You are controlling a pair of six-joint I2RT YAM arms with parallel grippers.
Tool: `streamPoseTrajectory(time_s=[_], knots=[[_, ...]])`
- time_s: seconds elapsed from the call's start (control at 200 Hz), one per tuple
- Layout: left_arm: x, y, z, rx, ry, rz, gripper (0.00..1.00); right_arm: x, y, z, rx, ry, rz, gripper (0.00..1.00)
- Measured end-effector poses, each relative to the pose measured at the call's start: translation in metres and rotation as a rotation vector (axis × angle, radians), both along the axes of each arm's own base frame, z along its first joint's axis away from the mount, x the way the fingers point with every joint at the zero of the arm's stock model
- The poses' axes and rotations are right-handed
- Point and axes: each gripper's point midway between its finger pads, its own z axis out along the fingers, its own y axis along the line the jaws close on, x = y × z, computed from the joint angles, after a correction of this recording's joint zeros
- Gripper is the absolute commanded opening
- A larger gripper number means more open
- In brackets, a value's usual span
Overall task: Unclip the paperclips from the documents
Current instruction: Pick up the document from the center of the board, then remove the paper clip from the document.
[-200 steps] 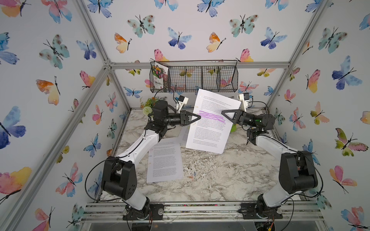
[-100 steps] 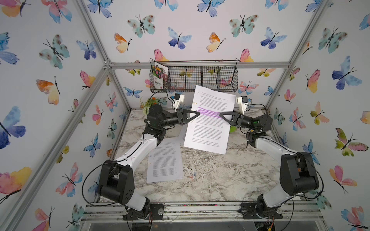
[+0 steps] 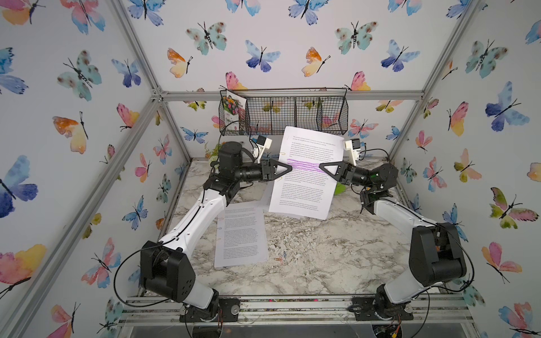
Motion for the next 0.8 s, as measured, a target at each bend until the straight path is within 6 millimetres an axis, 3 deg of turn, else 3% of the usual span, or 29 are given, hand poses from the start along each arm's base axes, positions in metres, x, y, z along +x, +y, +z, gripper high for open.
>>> streamPoseTrajectory(time_s=[0.37,0.581,0.686,0.801], knots=[[0.009,0.013,0.001,0.034,-0.019,0.041,0.33,-0.003,0.002,-0.010,-0.059,0.019,0.027,0.02],[0.014,0.018,0.003,0.035,-0.026,0.057,0.32,-0.004,0.003,-0.014,-0.073,0.027,0.037,0.02],[0.017,0.020,0.007,0.031,-0.033,0.062,0.10,-0.005,0.003,-0.017,-0.082,0.029,0.046,0.02],[0.020,0.019,0.009,0.030,-0.041,0.060,0.00,-0.005,0.004,-0.021,-0.090,0.038,0.049,0.02]])
